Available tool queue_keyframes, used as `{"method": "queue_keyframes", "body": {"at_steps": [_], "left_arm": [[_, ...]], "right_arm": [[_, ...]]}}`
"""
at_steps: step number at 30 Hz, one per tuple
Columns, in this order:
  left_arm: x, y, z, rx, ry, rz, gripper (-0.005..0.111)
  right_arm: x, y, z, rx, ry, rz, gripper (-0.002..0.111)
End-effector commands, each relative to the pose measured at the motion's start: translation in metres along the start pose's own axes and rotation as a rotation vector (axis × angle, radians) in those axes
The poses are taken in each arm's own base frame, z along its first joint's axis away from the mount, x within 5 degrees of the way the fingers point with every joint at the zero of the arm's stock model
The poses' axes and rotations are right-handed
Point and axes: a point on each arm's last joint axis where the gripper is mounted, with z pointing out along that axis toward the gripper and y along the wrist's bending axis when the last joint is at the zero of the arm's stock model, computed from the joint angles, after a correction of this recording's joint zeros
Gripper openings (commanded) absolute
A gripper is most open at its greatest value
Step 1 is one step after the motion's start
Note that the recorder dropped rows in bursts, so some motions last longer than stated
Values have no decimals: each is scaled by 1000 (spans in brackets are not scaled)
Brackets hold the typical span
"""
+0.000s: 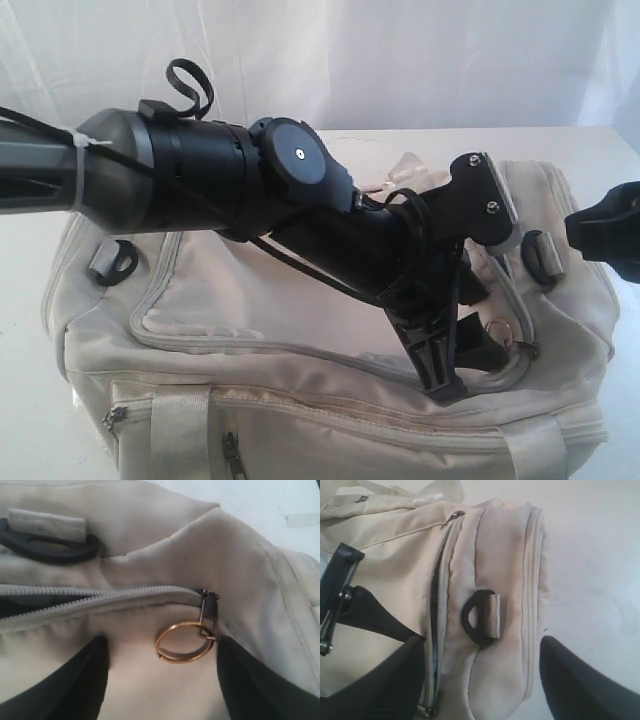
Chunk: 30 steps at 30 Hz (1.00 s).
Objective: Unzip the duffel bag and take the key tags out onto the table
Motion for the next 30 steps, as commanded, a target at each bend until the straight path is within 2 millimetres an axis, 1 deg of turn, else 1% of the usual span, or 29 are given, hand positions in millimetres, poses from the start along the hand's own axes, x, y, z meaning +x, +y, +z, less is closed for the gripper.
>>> {"method": "queue_keyframes", "body": {"at_steps": [1,4,10,13,18,24,27,30], "left_arm": [[2,-9,9,40,6,-8,66],[0,-14,13,51,6,41,66],[-3,-17,15,26,-6,47,66],[-3,-17,15,28,-6,43,62],[-3,-19,15,51,-3,37,47],[-3,-22,14,89,3,38,27],[-6,-23,10,90,-5,46,17],[-12,-24,1,79,-24,57,4]], "right_arm": [[-1,-1,0,3,-13,6,61],[-1,-1,0,3,-15,6,61],[-1,-1,0,5,-15,3,61],[-1,-1,0,7,-15,1,61],[-1,-2,0,14,-16,-5,61],[-1,-2,0,14,-20,-5,60],[-1,-2,0,14,-20,-5,60],[-1,-2,0,14,-20,-5,60]]}}
